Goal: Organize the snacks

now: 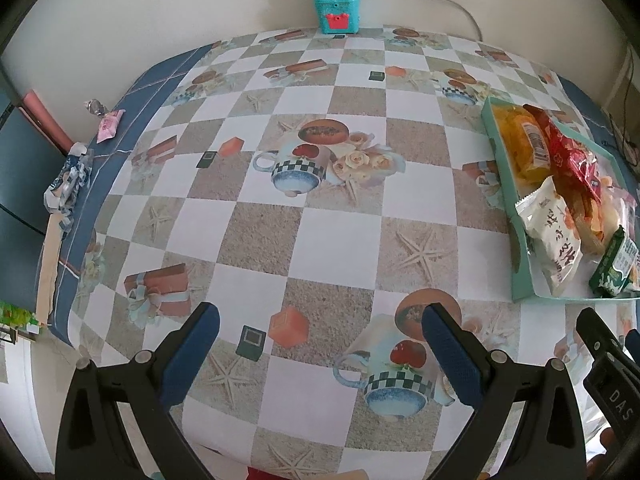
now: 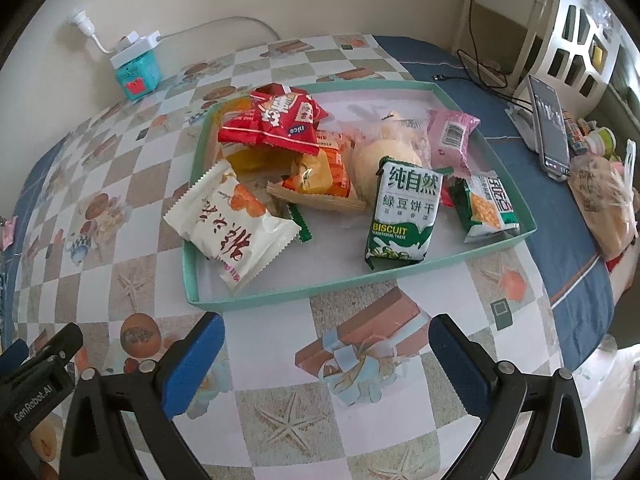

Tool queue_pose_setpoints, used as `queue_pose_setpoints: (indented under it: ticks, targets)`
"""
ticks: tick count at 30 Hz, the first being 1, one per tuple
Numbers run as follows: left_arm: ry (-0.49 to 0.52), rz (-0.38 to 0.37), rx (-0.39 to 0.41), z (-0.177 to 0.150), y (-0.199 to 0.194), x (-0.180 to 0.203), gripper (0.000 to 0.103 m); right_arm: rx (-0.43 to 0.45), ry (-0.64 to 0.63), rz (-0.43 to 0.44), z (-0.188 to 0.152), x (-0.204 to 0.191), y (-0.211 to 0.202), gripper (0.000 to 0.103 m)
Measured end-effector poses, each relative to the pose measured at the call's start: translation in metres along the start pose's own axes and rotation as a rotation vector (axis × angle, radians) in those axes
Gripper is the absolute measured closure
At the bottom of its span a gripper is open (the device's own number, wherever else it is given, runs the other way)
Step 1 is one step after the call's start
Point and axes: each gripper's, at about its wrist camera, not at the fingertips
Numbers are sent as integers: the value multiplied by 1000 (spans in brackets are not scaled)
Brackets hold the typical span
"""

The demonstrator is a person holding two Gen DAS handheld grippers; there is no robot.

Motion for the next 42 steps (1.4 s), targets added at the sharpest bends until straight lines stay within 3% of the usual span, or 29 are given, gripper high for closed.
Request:
queue_pose_setpoints:
  ticks: [20, 42]
  targets:
    - [13, -46, 0, 4, -3, 3, 2, 9, -4, -10, 5, 1, 0, 0]
    - [-3, -36, -23, 2, 3, 0, 2, -7, 0, -15, 3, 3, 4, 0]
Point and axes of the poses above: each gripper's, at about its wrist camera, not at the fingertips, and y roughly the way its jaws point, x to its right, z to its top, and after that the axes turned 1 degree about x, right-handed
